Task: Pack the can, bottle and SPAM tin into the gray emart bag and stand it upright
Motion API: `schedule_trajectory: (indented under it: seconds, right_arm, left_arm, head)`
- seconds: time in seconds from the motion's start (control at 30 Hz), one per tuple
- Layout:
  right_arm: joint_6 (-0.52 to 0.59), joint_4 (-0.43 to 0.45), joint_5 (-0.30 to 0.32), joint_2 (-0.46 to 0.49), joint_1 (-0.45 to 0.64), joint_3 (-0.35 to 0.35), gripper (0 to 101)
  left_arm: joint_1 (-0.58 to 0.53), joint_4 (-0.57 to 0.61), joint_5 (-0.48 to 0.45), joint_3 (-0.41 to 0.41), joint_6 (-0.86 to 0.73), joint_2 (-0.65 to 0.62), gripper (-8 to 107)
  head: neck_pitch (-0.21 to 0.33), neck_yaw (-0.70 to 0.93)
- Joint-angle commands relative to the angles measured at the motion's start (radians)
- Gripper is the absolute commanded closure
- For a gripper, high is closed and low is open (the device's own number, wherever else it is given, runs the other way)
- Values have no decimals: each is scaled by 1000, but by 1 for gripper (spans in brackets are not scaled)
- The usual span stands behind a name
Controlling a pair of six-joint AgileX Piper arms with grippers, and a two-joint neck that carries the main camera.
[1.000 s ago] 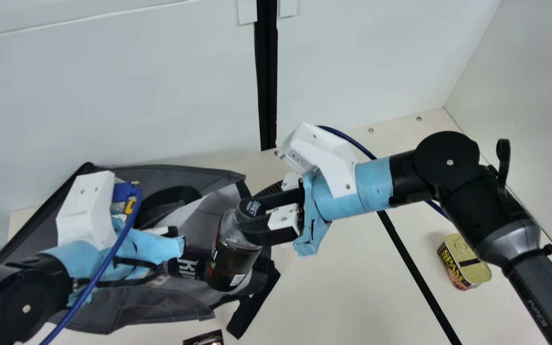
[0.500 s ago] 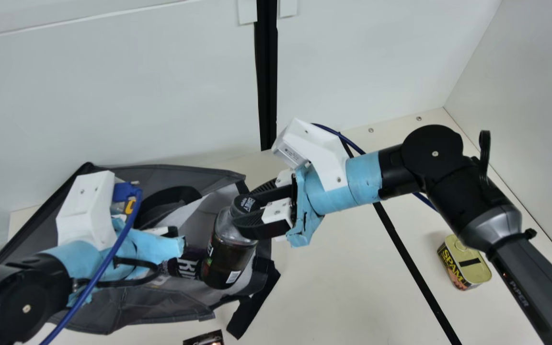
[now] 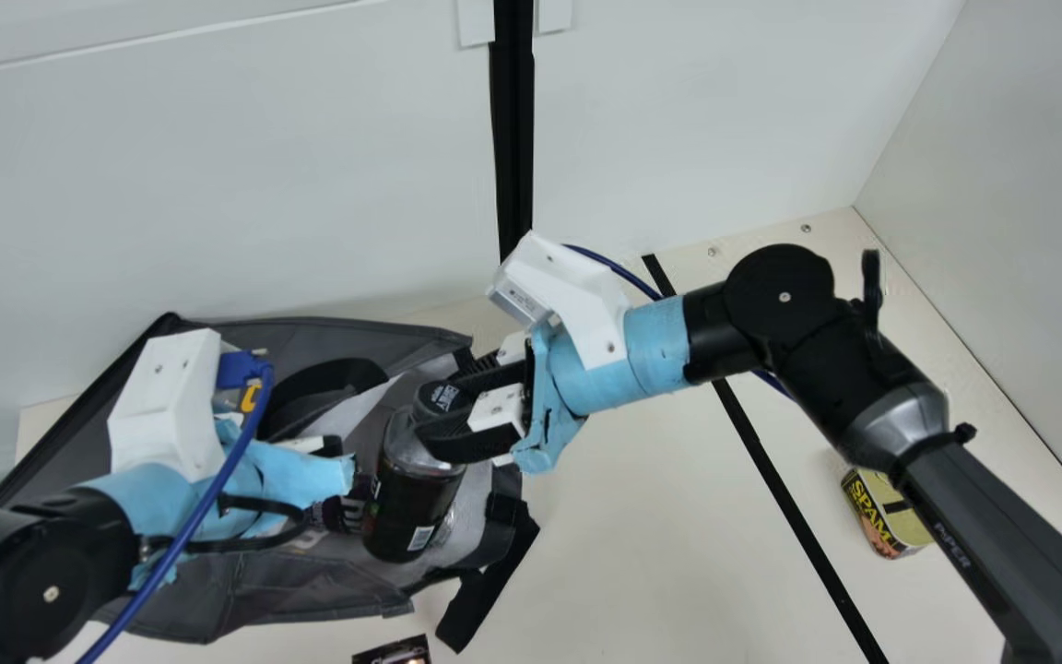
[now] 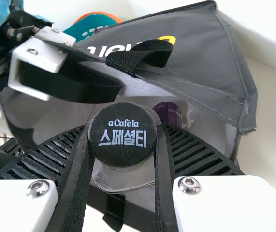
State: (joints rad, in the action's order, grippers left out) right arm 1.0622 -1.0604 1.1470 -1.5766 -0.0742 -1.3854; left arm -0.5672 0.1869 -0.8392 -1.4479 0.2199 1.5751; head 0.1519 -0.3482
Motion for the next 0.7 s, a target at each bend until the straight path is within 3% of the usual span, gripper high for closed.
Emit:
schedule_trajectory:
  seconds: [0.0, 0.67]
  right_arm:
    - [-1, -1, -5, -6, -10, 2, 101]
    - [-5, 11, -91, -75, -122, 28, 101]
  left_arm:
    - [0, 0, 0, 0, 0, 0, 107]
    - [0, 0, 0, 0, 0, 0, 107]
  head:
    - [23, -1]
    - [23, -1]
